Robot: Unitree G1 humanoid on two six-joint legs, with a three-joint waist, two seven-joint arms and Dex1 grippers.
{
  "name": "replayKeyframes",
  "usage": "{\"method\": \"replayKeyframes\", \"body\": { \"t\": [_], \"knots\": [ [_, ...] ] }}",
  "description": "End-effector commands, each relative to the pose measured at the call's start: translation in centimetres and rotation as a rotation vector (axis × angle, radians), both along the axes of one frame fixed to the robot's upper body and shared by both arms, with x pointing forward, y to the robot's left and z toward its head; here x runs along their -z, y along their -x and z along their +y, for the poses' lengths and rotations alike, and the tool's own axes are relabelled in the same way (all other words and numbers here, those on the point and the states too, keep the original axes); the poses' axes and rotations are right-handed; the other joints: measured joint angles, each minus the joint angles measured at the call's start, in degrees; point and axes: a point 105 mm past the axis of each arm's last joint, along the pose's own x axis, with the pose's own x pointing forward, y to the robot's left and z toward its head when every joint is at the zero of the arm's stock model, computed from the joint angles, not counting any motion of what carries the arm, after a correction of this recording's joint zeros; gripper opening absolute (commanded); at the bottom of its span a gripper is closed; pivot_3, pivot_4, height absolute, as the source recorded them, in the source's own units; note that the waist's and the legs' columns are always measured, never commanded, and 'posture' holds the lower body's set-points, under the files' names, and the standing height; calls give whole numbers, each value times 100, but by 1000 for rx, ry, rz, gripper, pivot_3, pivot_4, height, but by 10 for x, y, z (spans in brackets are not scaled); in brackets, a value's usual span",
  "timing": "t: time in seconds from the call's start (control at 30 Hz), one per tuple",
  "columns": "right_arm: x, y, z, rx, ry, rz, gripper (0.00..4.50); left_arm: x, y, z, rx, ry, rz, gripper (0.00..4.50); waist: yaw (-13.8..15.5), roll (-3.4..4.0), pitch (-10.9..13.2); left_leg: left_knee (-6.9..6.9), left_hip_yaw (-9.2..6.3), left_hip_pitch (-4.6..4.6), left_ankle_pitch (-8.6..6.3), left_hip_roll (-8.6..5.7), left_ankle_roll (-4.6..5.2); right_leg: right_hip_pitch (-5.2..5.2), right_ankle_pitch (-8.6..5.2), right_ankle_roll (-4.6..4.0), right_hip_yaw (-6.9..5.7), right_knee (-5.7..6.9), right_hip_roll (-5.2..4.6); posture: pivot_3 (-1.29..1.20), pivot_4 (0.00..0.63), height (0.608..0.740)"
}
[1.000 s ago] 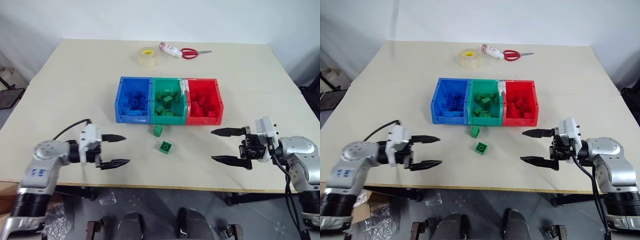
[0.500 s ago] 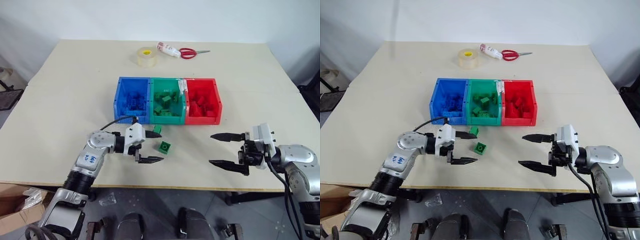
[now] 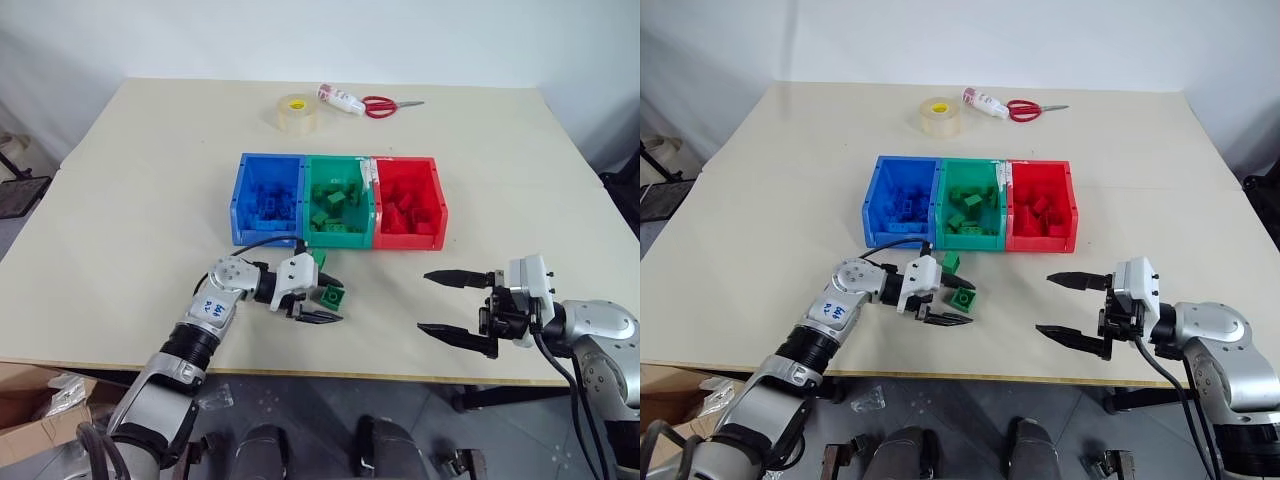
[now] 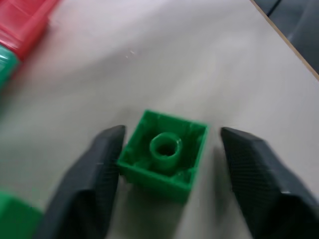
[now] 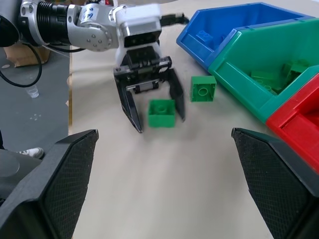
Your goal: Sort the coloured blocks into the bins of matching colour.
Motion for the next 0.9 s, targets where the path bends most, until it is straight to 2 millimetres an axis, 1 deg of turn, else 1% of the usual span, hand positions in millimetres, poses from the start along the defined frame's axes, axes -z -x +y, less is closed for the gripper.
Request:
{"method": "replayKeyframes", "body": {
  "t": [0.03,0.07,0.17,0.27,0.33,0.5,0.6,0.67,0.7,0.73,0.87,0.9],
  "knots": [
    [-14,3,-3,9,-11,-58,4500,-9,-4,-1,2,2,-41,1587,13,0,0,1,0,0,0,0,1,0,0,0,0,0,0,0,150,740],
    [-14,3,-4,11,-11,-58,4500,-10,-4,-1,4,8,-43,1491,19,0,0,1,0,0,-1,0,1,1,0,0,0,0,0,0,150,740],
    [-14,2,-4,16,-14,-62,4500,-20,-5,-4,1,42,-47,1505,40,0,0,2,0,0,-1,0,2,0,0,0,0,0,0,0,150,740],
    [-15,1,-5,25,-18,-69,4500,-42,-9,-13,0,118,-79,1505,48,0,0,5,0,-2,-3,0,4,0,0,0,0,0,0,0,150,740],
    [-16,0,-6,33,-23,-78,4500,-60,-22,-17,-74,163,-100,1505,72,-3,2,8,0,-5,-3,0,5,1,1,1,0,-1,0,0,150,740],
    [-18,-1,-5,46,-37,-90,4500,-101,-68,-20,-311,243,-151,1505,67,-5,3,14,-2,-10,-6,-2,10,5,6,10,-1,-10,0,0,150,740],
    [-18,-1,-5,50,-43,-92,4500,-113,-85,-22,-379,267,-164,1505,52,-5,3,8,-1,-7,-6,-2,10,5,6,10,-1,-12,0,0,150,740],
    [-17,-1,-4,53,-45,-92,4500,-114,-92,-22,-403,259,-159,2262,43,-5,3,5,0,-7,-6,-2,10,5,5,10,-1,-14,0,0,150,740],
    [-17,-1,-5,55,-46,-92,4500,-113,-95,-23,-417,257,-145,2421,42,-5,3,5,0,-6,-6,-2,10,4,5,10,-1,-13,1,0,150,740],
    [-17,-1,-5,57,-47,-93,4500,-112,-97,-23,-422,251,-133,2723,44,-5,3,5,0,-7,-6,-2,10,4,5,10,-1,-13,0,0,150,740],
    [-17,0,-6,63,-48,-93,4500,-115,-96,-24,-391,249,-146,3959,48,-6,4,6,0,-8,-6,-2,10,4,6,10,-1,-15,0,0,150,740],
    [-17,0,-6,64,-48,-92,4500,-116,-96,-23,-387,252,-149,4327,51,-7,4,6,0,-8,-6,-2,10,4,5,10,-1,-14,0,0,150,740]
  ]
}}
